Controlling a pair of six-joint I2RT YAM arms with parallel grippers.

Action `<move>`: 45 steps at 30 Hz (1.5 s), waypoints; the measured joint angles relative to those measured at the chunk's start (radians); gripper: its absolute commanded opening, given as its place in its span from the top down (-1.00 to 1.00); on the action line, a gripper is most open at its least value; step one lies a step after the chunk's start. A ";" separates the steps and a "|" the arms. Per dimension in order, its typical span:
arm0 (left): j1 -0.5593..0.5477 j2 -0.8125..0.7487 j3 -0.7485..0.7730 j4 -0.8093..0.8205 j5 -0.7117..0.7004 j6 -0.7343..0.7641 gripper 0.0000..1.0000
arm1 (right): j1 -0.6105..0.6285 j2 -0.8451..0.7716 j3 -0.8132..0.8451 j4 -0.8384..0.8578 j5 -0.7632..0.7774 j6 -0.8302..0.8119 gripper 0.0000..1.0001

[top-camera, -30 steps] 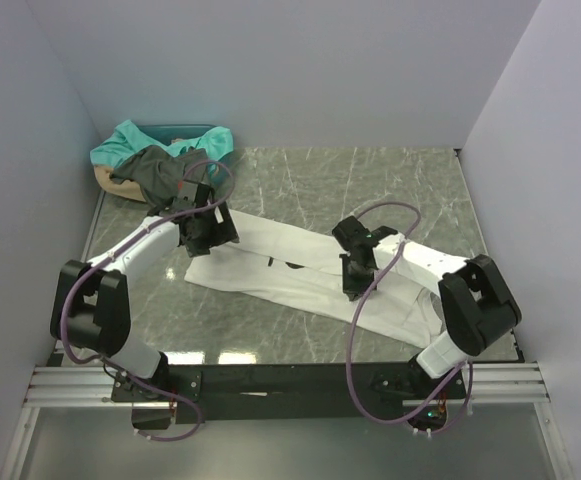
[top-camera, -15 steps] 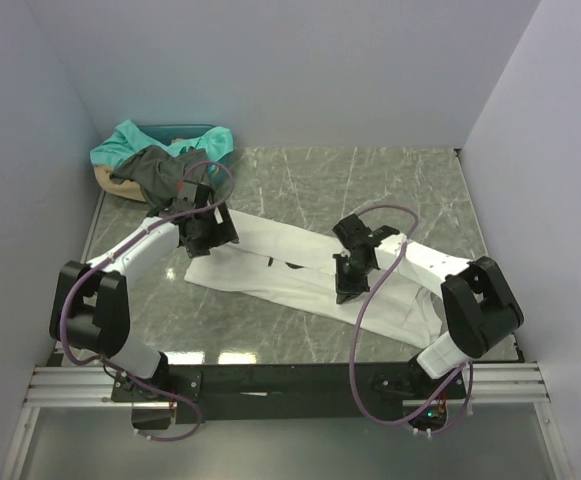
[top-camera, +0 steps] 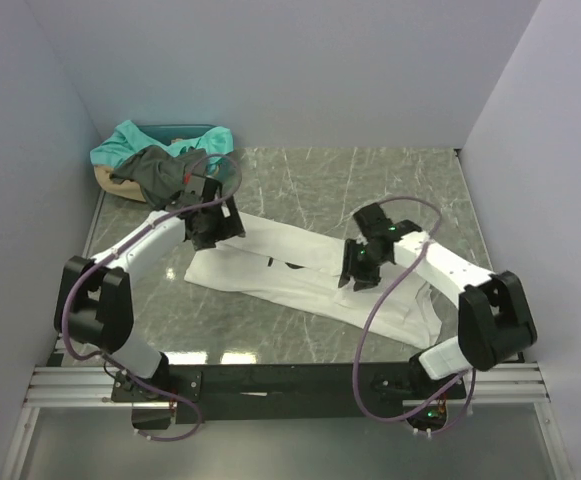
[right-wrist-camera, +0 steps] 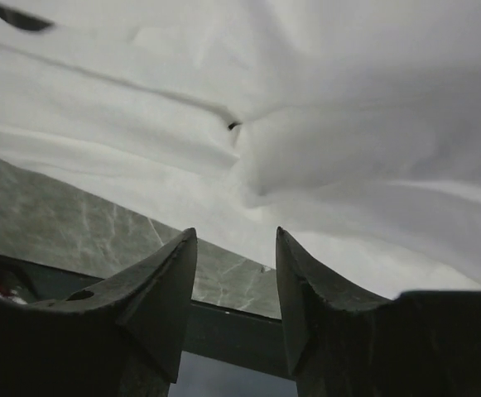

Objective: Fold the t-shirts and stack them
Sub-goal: Fold the tshirt

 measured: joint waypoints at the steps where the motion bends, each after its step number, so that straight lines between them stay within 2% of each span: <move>1: -0.012 0.013 0.023 0.002 0.000 0.000 -0.79 | -0.032 -0.024 0.000 0.000 0.005 0.000 -0.04; 7: -0.067 0.108 0.092 0.083 0.031 -0.003 -0.78 | -0.299 -0.106 0.000 0.010 0.031 -0.021 -0.05; 16: -0.066 0.263 0.048 0.177 0.076 -0.025 -0.79 | -0.497 0.077 0.008 0.074 0.079 -0.029 -0.05; 25: -0.040 0.250 0.001 0.248 0.068 -0.081 -0.80 | -0.550 0.279 0.150 0.082 0.121 -0.043 -0.04; 37: -0.029 0.194 -0.053 0.239 0.019 -0.145 -0.81 | -0.550 0.602 0.613 0.035 0.124 -0.106 -0.03; 41: -0.029 0.188 -0.044 0.210 0.010 -0.141 -0.81 | -0.550 0.611 0.686 0.025 0.111 -0.141 -0.03; 45: -0.032 0.188 0.015 0.171 0.006 -0.127 -0.81 | -0.552 0.517 0.668 0.022 0.097 -0.171 -0.03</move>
